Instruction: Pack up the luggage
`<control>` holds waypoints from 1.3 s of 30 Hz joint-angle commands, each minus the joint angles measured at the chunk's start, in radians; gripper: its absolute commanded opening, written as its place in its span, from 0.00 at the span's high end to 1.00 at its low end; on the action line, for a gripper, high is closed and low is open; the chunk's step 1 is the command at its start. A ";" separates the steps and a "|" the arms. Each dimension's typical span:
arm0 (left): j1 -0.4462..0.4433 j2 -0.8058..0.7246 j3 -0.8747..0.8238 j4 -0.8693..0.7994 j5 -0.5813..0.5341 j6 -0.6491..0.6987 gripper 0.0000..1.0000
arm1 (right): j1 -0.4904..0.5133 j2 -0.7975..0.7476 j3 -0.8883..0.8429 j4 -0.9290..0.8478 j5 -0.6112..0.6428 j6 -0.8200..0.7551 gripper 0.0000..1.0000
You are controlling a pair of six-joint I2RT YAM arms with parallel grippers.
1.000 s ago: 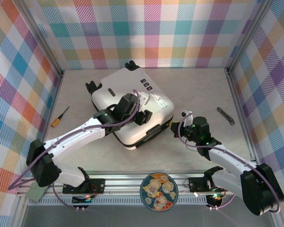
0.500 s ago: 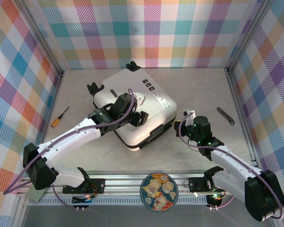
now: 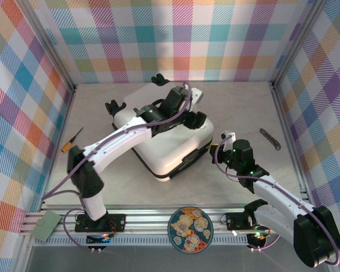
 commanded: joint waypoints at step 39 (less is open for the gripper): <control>-0.039 0.318 0.177 -0.075 0.042 0.104 0.35 | -0.138 -0.063 0.025 0.048 0.041 -0.015 1.00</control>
